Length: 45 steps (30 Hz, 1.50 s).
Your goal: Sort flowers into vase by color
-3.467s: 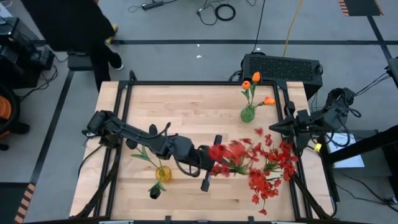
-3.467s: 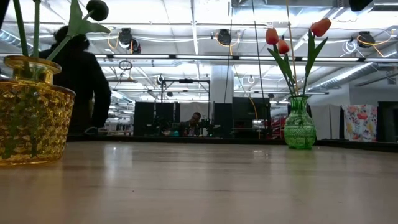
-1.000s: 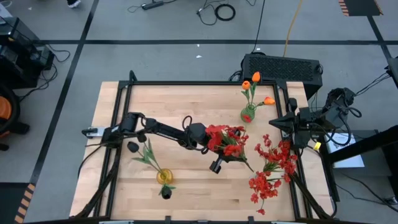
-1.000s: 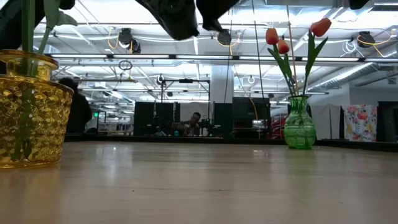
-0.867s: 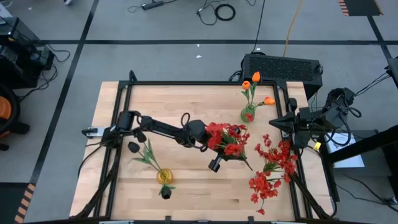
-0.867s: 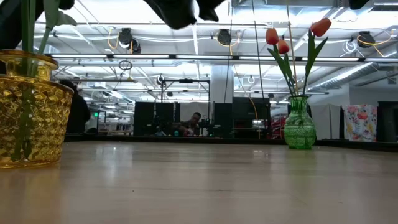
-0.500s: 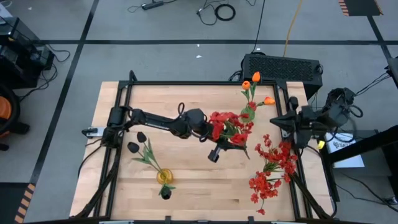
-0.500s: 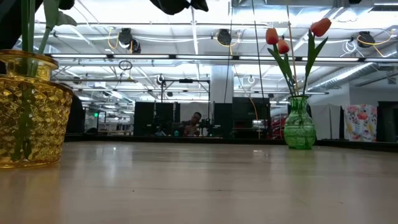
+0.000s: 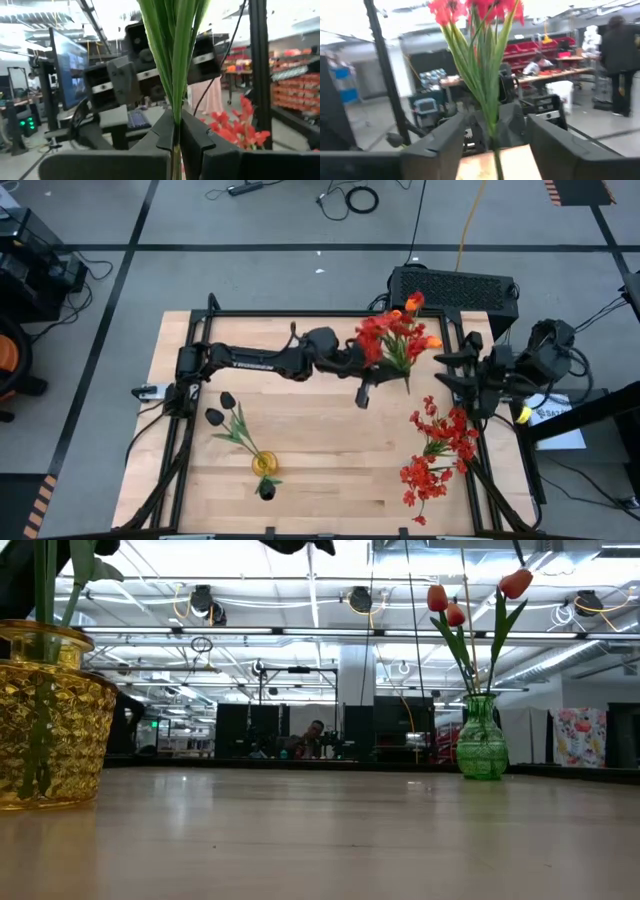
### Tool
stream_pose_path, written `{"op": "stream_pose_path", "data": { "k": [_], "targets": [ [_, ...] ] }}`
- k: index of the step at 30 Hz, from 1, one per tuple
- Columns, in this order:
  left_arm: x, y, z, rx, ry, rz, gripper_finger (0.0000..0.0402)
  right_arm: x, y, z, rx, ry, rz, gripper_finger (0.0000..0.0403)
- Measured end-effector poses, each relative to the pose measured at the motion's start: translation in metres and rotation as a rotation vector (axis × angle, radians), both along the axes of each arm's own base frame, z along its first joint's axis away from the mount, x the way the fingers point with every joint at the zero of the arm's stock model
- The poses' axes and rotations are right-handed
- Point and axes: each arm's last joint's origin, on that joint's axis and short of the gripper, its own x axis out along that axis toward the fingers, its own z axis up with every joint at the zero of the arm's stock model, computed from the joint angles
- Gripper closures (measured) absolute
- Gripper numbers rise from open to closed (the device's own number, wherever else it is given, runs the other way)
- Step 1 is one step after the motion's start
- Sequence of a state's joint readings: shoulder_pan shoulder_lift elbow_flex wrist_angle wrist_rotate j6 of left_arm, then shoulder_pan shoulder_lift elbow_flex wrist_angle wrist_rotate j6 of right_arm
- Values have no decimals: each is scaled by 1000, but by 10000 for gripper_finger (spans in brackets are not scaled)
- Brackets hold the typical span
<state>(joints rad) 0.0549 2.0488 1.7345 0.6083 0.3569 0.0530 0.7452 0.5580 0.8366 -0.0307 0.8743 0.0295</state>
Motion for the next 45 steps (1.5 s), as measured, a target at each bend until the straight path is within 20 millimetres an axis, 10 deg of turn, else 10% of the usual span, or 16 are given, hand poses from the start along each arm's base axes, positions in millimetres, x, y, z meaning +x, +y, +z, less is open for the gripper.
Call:
{"op": "stream_pose_path", "data": {
  "k": [21,37,45],
  "targets": [
    [3,-17,10,3,54,-34,385,77,28,63,-32,411,-44,149],
    [1,-16,8,8,110,-165,385,48,11,68,-13,436,34,149],
    [0,-8,12,-24,80,-159,385,67,22,58,-68,492,32,149]
  ]
}}
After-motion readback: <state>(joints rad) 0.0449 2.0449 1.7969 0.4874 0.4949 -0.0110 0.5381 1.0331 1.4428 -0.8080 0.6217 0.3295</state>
